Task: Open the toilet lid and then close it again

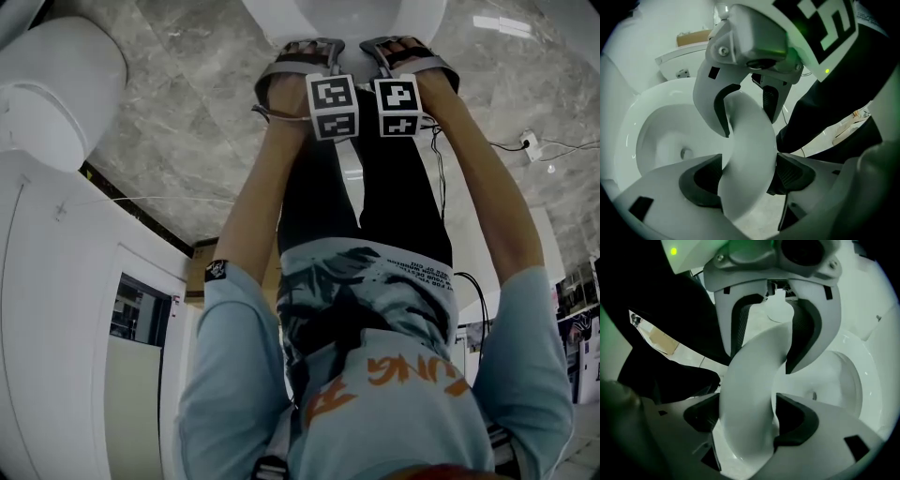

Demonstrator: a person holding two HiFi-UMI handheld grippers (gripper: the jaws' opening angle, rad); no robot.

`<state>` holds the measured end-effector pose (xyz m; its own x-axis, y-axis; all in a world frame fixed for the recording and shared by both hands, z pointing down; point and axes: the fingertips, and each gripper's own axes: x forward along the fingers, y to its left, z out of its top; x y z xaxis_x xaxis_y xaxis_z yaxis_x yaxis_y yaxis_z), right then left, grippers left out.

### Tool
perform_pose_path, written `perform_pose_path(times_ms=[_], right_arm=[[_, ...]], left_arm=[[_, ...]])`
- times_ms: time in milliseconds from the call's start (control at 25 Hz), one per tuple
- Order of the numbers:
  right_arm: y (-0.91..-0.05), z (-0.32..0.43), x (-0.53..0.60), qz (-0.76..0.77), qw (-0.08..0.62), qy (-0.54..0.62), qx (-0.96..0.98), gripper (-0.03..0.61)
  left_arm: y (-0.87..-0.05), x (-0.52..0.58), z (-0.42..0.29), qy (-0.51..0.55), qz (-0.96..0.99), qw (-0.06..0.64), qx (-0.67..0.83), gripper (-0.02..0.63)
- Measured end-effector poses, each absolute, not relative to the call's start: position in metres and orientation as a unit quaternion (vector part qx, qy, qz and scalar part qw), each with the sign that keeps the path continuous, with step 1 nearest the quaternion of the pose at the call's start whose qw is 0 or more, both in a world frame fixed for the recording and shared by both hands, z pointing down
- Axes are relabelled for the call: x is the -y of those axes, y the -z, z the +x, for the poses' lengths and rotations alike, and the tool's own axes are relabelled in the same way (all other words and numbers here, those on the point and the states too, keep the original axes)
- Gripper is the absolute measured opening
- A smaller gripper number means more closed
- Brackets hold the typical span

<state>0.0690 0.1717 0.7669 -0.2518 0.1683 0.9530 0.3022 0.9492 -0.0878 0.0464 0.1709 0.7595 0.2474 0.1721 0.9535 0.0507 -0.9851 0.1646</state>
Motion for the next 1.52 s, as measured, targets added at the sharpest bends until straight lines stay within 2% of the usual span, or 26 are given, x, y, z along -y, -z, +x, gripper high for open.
perform_pose_path(times_ms=[40,80,280,440,800,1120,1520], right_arm=[[-0.769,0.069,-0.172,-0.152,0.597,0.065,0.785,0.356],[-0.769,0.069,-0.172,-0.154,0.602,0.071,0.780,0.350],[-0.764,0.072,-0.176,-0.157,0.615,0.079,0.768,0.344],[-0.745,0.068,-0.176,-0.162,0.603,0.067,0.778,0.341],[-0.687,0.066,-0.170,-0.164,0.578,0.048,0.798,0.330],[-0.625,0.063,-0.159,-0.125,0.564,0.053,0.814,0.301],[-0.556,0.065,-0.140,-0.030,0.552,0.073,0.830,0.248]], left_arm=[[-0.762,-0.170,0.046,-0.611,0.787,0.052,-0.070,0.364],[-0.763,-0.171,0.047,-0.613,0.786,0.053,-0.070,0.365],[-0.759,-0.177,0.052,-0.611,0.787,0.034,-0.075,0.365],[-0.745,-0.174,0.050,-0.602,0.796,0.030,-0.063,0.365],[-0.703,-0.167,0.051,-0.589,0.806,-0.030,-0.044,0.365],[-0.650,-0.156,0.051,-0.572,0.820,-0.028,-0.016,0.363],[-0.584,-0.139,0.049,-0.557,0.828,-0.058,0.010,0.304]])
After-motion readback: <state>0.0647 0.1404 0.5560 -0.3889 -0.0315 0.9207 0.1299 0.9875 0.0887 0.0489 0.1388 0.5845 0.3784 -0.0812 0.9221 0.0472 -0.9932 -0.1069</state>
